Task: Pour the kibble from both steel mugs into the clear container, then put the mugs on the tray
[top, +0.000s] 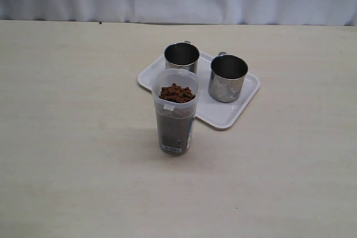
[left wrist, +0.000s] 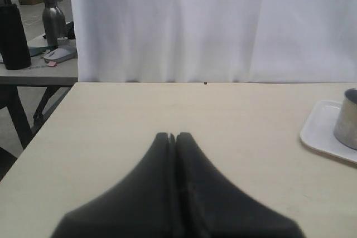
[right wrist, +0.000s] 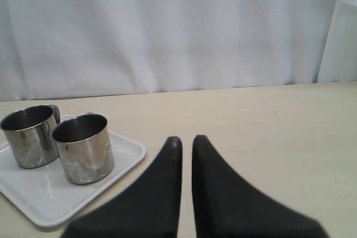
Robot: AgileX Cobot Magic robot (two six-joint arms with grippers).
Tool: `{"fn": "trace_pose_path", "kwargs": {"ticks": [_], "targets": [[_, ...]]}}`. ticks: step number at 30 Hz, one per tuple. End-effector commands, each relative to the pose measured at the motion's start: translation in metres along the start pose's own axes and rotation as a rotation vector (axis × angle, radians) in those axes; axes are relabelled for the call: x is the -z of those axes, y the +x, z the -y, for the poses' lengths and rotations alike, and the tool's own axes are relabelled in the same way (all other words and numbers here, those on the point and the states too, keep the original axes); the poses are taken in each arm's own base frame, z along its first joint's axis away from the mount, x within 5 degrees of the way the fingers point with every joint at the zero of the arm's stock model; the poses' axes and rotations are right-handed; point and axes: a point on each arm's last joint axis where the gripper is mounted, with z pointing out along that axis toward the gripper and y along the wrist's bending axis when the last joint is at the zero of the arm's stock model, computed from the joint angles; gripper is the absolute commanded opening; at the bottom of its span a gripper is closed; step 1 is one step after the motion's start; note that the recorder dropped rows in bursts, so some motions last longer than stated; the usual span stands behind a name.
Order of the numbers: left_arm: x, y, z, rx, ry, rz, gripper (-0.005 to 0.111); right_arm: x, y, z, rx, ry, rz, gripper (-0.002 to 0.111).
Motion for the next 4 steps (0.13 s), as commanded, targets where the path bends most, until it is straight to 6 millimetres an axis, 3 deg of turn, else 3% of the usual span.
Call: {"fn": "trace_pose_path", "kwargs": {"ticks": [1, 4], "targets": [[0.0000, -0.0004, -0.0003, 0.002, -0.005, 0.011, 0.000, 0.0000, 0.0013, -0.0001, -0.003, -0.002, -0.004, 0.005], [0.0000, -0.0004, -0.0003, 0.002, -0.005, 0.011, 0.000, 0.0000, 0.0013, -0.0001, -0.003, -0.002, -0.004, 0.005]]}}
